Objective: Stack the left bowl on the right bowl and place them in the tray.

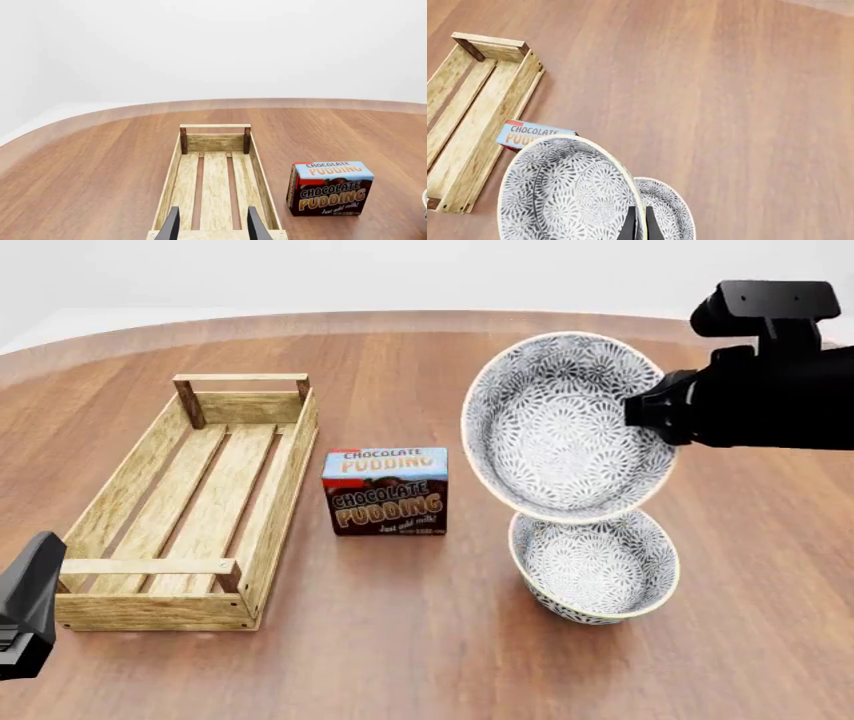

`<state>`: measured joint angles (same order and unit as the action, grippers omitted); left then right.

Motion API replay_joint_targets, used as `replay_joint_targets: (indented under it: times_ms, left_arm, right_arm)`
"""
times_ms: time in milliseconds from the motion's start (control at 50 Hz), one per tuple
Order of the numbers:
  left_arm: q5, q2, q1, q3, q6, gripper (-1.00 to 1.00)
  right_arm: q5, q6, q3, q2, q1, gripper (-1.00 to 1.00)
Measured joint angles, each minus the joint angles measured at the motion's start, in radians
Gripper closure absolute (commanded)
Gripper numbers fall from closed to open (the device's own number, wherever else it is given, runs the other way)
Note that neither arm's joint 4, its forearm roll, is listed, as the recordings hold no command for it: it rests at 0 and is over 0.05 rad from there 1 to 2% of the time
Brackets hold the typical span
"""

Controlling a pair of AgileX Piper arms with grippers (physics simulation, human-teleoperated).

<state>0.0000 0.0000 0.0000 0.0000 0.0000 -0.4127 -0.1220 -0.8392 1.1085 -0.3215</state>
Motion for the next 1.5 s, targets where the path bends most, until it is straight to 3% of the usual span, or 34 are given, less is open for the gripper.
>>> replay_joint_targets:
  times_ms: [820, 1500]
  left_arm:
    - [0.0, 0.0, 0.0, 0.0, 0.0, -1.0]
    - [0.0, 0.0, 0.0, 0.0, 0.0, -1.0]
  right_arm:
    - [0.175, -0.098, 0.205, 0.026, 0.137, 1.0]
    - [0.332, -0.153, 0.336, 0.106, 0.146, 1.0]
